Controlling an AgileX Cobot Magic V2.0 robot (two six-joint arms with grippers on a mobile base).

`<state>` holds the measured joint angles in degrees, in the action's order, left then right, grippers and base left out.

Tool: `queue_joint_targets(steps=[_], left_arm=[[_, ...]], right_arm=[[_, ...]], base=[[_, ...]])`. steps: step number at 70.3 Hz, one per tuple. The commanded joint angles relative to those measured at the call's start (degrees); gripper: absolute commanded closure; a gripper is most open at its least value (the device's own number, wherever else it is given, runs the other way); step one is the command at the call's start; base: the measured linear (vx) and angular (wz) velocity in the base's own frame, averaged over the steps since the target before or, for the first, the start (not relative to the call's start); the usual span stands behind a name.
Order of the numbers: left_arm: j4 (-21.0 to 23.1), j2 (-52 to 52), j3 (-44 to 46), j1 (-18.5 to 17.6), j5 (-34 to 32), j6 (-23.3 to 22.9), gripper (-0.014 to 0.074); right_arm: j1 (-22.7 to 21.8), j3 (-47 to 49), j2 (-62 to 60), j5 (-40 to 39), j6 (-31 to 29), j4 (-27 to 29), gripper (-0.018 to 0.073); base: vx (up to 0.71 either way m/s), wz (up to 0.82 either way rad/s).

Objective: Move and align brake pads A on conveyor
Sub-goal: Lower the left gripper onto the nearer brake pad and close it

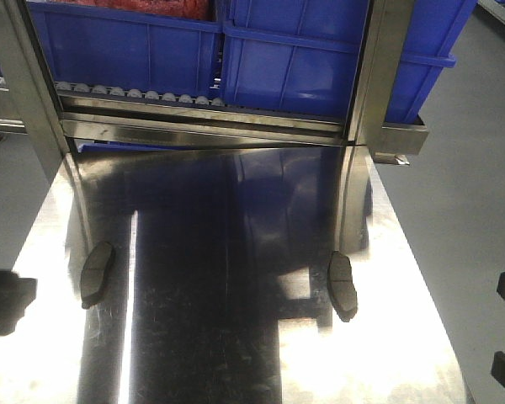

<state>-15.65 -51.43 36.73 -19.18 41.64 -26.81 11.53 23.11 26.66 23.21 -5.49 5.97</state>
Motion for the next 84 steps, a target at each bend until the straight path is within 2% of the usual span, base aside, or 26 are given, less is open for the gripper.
queue_joint_targets(steps=[1,18,35,49,56,65,84], left_arm=[[-1.0,-7.6,5.8,-0.3,-1.2,0.8,-0.007],[-1.1,-29.5,18.1,-0.1,0.4,3.0,-0.0062],[-1.0,-43.0,28.0,0.7,2.0,4.9,-0.0052],[-0.4,-48.5,30.7,3.9,1.6,5.2,-0.0035],[0.4,-50.2,30.7,3.9,0.1,6.9,-0.0017],[4.2,-52.6,30.7,3.9,-1.6,9.5,0.001],[4.5,-53.9,30.7,3.9,-2.4,9.4,0.0011]], right_arm=[[-0.1,1.5,0.2,-4.3,-0.5,-0.1,0.0566],[-0.1,1.5,0.2,-4.3,-0.5,-0.1,0.0566],[-0.1,1.5,0.2,-4.3,-0.5,-0.1,0.0566],[-0.1,1.5,0.2,-4.3,-0.5,-0.1,0.0566],[-0.1,1.5,0.2,-4.3,-0.5,-0.1,0.0566],[-0.1,1.5,0.2,-4.3,-0.5,-0.1,0.0566],[-0.1,1.5,0.2,-4.3,-0.5,-0.1,0.0566]], base=[[0.0,0.0],[0.0,0.0],[0.0,0.0],[0.0,0.0],[0.0,0.0],[0.0,0.0],[0.0,0.0]])
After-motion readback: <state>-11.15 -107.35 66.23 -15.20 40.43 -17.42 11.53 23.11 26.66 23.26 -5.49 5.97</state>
